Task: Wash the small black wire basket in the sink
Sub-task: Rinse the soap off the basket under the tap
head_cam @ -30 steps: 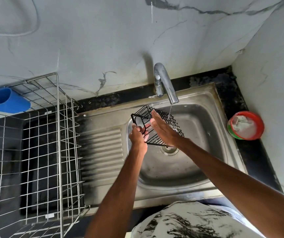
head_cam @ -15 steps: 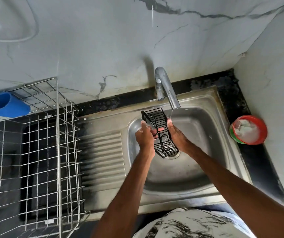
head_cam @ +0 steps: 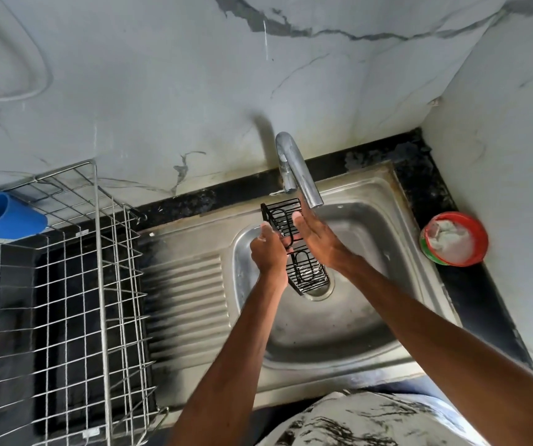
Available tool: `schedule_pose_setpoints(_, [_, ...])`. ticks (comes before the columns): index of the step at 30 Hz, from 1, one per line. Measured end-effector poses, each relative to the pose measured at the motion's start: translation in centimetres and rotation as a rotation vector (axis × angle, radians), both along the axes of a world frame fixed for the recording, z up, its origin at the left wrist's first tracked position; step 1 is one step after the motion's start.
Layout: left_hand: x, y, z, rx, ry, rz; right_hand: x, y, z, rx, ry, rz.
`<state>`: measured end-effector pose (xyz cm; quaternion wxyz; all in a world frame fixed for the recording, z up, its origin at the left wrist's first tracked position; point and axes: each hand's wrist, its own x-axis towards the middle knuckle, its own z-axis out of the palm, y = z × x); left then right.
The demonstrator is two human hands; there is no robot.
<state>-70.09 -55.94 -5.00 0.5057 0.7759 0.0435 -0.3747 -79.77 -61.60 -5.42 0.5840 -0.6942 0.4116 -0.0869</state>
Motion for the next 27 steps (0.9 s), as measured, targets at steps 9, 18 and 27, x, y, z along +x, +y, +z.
schedule_pose_setpoints(9, [0.3,-0.4,-0.3,0.042,0.014,0.035,-3.7,6.6,-0.4,-0.271,-0.011,0.093])
schedule_pose_setpoints(18, [0.5,-1.9,0.9,-0.017,0.125,0.036,-1.1,0.3,2.3,-0.154,0.082,0.127])
schedule_pose_setpoints(27, [0.2,-2.9,1.2,-0.022,0.201,0.037,-1.9,-0.5,3.1,-0.276,0.107,0.192])
